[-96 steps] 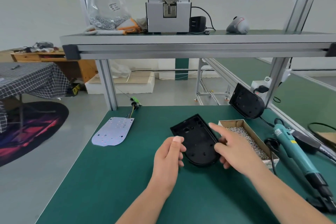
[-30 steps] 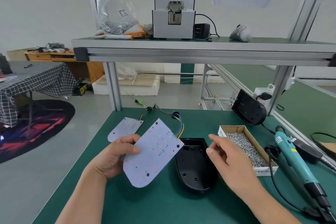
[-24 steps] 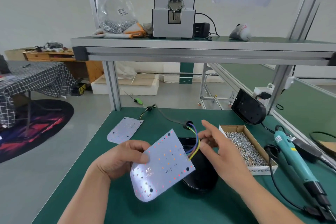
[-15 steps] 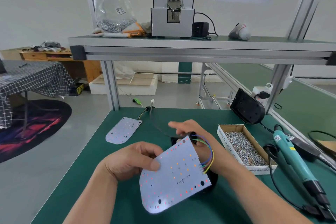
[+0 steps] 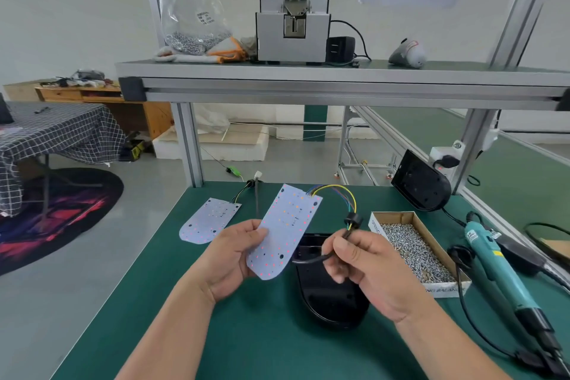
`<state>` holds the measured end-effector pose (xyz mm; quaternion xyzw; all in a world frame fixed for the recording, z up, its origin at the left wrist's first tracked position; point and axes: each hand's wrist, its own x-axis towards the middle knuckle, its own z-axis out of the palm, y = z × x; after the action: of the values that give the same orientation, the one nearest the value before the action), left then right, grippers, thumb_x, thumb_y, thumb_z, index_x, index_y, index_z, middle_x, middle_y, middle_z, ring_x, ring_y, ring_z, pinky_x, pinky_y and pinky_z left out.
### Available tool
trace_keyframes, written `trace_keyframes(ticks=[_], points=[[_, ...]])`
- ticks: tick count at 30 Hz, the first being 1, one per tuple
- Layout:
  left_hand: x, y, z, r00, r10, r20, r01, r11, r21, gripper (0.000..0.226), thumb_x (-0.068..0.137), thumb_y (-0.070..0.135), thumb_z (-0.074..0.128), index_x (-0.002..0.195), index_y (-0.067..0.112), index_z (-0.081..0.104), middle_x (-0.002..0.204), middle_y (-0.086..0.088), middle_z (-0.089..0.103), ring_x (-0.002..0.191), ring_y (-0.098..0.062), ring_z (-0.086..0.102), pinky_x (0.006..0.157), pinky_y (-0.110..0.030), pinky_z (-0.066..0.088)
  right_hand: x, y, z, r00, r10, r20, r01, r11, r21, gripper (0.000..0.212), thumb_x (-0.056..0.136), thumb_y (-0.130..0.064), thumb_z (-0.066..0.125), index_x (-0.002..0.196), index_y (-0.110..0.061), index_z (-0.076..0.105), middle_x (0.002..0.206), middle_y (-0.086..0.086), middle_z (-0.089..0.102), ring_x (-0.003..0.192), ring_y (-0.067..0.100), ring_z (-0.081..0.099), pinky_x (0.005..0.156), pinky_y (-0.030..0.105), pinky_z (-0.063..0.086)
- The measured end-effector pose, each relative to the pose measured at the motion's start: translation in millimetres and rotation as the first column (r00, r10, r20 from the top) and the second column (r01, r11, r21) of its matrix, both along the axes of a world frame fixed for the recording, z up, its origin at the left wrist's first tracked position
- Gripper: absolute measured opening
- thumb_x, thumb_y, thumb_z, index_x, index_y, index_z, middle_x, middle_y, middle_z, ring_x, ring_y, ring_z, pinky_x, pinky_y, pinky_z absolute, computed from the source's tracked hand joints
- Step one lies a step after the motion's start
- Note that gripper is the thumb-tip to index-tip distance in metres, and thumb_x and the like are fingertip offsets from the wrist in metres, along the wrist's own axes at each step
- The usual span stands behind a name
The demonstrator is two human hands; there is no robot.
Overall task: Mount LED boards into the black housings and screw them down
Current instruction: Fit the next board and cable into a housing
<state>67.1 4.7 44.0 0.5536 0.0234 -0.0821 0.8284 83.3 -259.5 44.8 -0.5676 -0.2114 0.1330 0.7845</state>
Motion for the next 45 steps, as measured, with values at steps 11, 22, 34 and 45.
trace_keyframes(ticks=[11,22,34,45], points=[[-4,0,5,1.0,-0.012,0.006,0.01,0.989,0.145,0.029,0.087,0.018,0.067,0.111,0.006,0.079,0.115,-0.023,0.077,0.087,-0.032,0.074,0.069,-0.034,0.058,35,-26,4,0.885,-0.462,0.057,0.459,0.844,-0.278,0.026,0.102,-0.029,0.066,0.097,-0.006,0.077,0.087,0.004,0.076,0.079,0.019,0.064,0.068,0.028,0.054],[-13,1,10,0.966,-0.257,0.04,0.251,0.961,0.113,0.034,0.086,0.013,0.065,0.117,0.004,0.077,0.117,-0.028,0.072,0.091,-0.035,0.073,0.078,-0.04,0.059,88,32,25,0.776,0.236,0.584,0.431,0.479,-0.765,0.049,0.093,-0.02,0.05,0.141,-0.028,0.061,0.09,-0.015,0.058,0.089,0.001,0.052,0.08,0.027,0.041],[-4,14,6,0.992,-0.069,0.108,0.068,0.998,0.014,0.032,0.085,0.016,0.065,0.112,0.008,0.079,0.111,-0.021,0.075,0.083,-0.032,0.075,0.065,-0.035,0.061,136,32,3,0.671,0.298,0.679,0.703,0.035,-0.71,0.009,0.098,-0.019,0.057,0.106,-0.021,0.061,0.105,0.006,0.047,0.1,0.03,0.052,0.074,0.04,0.051],[9,-7,-5,0.97,0.221,0.103,-0.204,0.967,-0.155,0.02,0.101,0.015,0.06,0.101,0.024,0.078,0.116,-0.008,0.077,0.087,-0.02,0.074,0.063,-0.031,0.059,87,-6,41,0.576,-0.179,0.797,0.799,0.33,-0.503,0.014,0.108,-0.028,0.054,0.098,-0.019,0.058,0.076,-0.009,0.065,0.072,0.023,0.06,0.065,0.04,0.042]])
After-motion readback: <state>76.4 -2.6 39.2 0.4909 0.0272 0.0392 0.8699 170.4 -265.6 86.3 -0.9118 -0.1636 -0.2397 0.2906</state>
